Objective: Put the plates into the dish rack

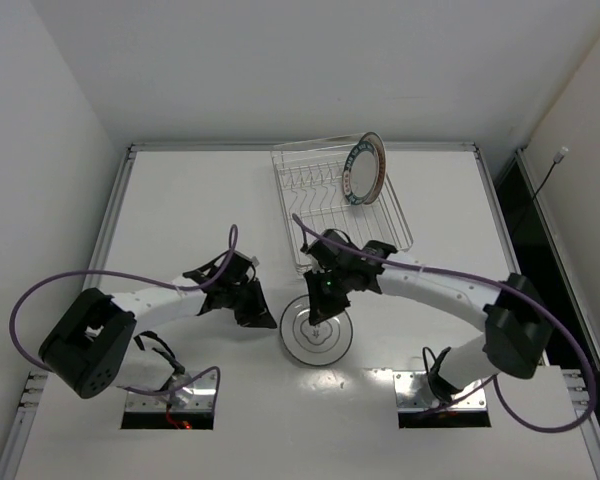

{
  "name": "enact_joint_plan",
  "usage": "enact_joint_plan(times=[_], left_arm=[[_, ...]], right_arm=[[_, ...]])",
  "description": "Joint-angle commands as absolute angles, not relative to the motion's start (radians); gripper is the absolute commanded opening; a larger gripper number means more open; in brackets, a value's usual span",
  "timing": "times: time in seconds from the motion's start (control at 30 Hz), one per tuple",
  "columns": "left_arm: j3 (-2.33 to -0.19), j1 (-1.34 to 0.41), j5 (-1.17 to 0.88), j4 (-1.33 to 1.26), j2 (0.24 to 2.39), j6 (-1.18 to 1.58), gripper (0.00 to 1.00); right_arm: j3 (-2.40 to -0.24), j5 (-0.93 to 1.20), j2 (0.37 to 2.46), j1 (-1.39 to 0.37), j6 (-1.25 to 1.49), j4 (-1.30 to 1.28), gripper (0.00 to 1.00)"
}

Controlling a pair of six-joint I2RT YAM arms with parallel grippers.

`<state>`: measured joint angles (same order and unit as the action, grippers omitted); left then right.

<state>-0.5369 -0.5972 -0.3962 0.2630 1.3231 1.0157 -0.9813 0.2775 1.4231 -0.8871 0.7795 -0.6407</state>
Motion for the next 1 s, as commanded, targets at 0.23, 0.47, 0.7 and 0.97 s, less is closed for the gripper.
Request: enact_joint_plan(times=[0.23, 0.47, 0.7, 0.97], left_arm=[[-0.549, -0.611, -0.409, 0.230, 1.342, 1.035, 0.00], [-0.459, -0.611, -0.466, 0.095, 1.342, 1.066, 0.32], [-0.450, -0.611, -0.475, 0.057, 1.400, 1.057, 0.46], [-0.449, -0.611, -0.509, -0.096, 1.491, 1.046, 0.39]], right_arm=[[-1.155, 0.143, 1.595, -0.945, 0.785, -0.793, 0.00], [-1.115, 0.164, 1.563, -0.936, 0.785, -0.759, 0.00], [-1.088, 0.164, 1.545, -0.936, 0.804, -0.729, 0.00], [-1.006, 0.195, 1.436, -0.916, 0.804, -0.646, 0.00]])
